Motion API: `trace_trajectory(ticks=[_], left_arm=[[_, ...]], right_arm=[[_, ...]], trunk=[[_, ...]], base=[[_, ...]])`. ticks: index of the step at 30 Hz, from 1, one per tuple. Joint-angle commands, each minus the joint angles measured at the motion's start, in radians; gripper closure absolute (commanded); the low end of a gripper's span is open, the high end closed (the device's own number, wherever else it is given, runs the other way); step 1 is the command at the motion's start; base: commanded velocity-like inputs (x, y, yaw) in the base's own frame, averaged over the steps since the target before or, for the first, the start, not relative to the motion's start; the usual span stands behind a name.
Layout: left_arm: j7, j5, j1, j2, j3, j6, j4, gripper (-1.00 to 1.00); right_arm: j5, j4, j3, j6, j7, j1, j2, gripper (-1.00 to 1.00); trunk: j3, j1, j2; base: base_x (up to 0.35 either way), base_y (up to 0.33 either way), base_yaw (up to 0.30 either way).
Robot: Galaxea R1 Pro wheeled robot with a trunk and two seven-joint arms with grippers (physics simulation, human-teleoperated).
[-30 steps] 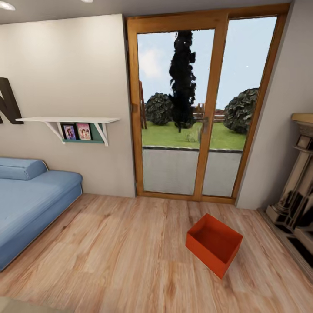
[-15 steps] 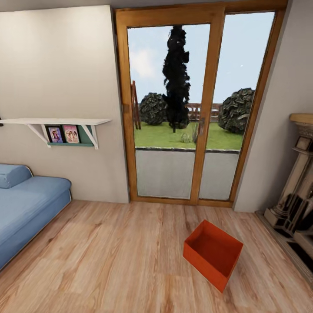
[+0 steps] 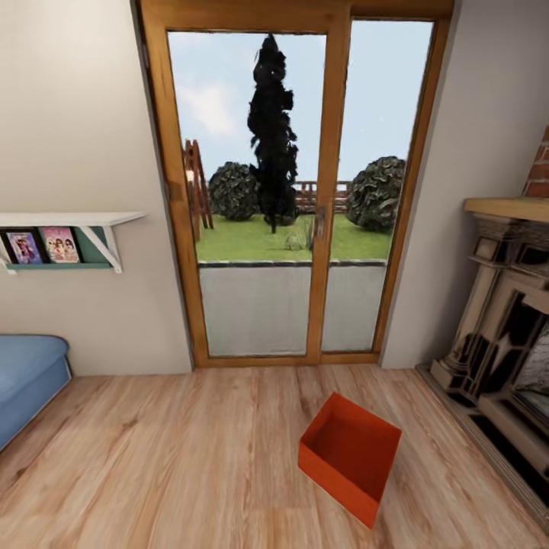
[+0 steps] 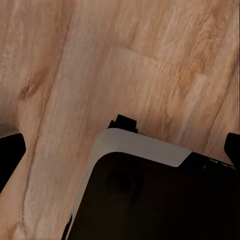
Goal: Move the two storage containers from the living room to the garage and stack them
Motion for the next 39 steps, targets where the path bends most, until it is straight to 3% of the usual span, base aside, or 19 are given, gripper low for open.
trace_trajectory(ticks=[1,17,39], left_arm=[[0.003,0.008,0.0,0.0,-0.009,-0.002,0.0,-1.0],[0.003,0.008,0.0,0.001,-0.009,-0.002,0.0,-1.0],[0.003,0.008,0.0,0.002,-0.009,-0.001,0.0,-1.0]], right_arm=[[-0.004,0.003,0.008,-0.005,-0.002,-0.001,0.0,-1.0],[-0.004,0.003,0.008,-0.005,-0.002,-0.001,0.0,-1.0],[-0.004,0.003,0.008,-0.005,-0.002,-0.001,0.0,-1.0]], trunk=[[-0.001,0.001,-0.001],[-0.001,0.001,-0.001],[-0.001,0.001,-0.001]], base=[[0.322,0.0,-0.277],[0.322,0.021,-0.276],[0.305,0.201,-0.276]])
